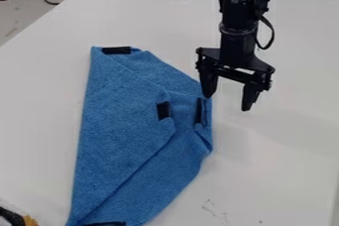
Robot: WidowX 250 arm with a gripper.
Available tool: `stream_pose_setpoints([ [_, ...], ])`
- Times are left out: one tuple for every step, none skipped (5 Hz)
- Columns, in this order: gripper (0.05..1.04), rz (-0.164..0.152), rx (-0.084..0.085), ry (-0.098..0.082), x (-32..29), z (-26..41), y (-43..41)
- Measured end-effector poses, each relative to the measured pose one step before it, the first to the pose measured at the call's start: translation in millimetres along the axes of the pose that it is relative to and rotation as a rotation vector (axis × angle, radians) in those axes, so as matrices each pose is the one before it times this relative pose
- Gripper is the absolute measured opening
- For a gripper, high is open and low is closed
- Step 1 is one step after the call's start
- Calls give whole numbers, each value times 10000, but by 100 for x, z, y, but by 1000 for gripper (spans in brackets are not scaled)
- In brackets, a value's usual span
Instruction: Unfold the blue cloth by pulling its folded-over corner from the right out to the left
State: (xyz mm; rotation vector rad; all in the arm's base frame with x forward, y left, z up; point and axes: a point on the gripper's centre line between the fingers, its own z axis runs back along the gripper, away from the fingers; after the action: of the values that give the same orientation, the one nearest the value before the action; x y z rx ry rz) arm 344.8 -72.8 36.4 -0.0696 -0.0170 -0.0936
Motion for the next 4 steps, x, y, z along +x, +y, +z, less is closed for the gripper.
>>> stream_pose_setpoints([
  [999, 107, 44, 350, -466, -1114, 135],
  [999, 197, 454, 195, -1054, 158, 1041],
  [999, 416, 193, -316, -656, 1490, 1574],
  [999, 426, 220, -240, -744, 985, 1511],
])
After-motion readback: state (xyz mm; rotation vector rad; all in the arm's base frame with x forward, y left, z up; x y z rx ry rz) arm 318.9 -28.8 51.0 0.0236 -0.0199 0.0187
